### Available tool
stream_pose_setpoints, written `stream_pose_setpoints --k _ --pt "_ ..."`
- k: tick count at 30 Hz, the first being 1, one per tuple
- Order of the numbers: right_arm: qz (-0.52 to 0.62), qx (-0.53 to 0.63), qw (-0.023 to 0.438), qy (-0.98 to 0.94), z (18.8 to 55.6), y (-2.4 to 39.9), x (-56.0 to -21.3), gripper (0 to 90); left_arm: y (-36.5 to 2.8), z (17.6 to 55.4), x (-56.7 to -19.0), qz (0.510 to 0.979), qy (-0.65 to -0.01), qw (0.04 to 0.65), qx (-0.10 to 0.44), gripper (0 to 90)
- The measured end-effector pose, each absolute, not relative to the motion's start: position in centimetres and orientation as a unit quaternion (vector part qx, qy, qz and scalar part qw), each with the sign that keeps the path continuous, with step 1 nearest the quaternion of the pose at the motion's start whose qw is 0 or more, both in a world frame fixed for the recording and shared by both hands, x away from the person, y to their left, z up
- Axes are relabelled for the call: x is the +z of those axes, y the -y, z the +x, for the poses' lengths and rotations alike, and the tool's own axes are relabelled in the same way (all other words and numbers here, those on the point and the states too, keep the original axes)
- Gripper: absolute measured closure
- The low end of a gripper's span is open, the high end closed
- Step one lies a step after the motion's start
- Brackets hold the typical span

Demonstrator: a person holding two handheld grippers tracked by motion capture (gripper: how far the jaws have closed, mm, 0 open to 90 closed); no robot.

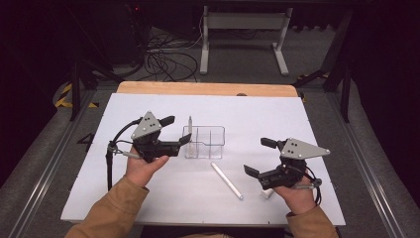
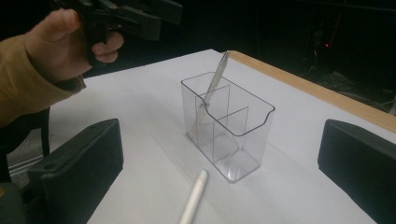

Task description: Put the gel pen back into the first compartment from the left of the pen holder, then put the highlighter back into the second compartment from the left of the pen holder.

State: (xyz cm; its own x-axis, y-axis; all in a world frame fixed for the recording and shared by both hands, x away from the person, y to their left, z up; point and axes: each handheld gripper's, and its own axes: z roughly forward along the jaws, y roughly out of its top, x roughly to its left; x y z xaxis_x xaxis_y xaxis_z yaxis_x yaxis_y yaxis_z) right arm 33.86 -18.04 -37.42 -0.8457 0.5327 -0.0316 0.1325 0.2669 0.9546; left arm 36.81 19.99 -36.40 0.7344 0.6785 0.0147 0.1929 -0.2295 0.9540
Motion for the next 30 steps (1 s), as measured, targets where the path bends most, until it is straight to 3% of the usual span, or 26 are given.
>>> stream_pose_setpoints --k 9,30 --pt "0.211 0.57 0.157 -0.779 33.8 18.0 -37.4 0.0 -21.1 35.4 -36.8 0.76 -0.287 0.544 0.211 17.1" --pt "0.235 0.545 0.17 -0.787 33.3 16.3 -37.5 1.8 -23.1 33.1 -37.2 0.764 -0.296 0.533 0.212 14.5"
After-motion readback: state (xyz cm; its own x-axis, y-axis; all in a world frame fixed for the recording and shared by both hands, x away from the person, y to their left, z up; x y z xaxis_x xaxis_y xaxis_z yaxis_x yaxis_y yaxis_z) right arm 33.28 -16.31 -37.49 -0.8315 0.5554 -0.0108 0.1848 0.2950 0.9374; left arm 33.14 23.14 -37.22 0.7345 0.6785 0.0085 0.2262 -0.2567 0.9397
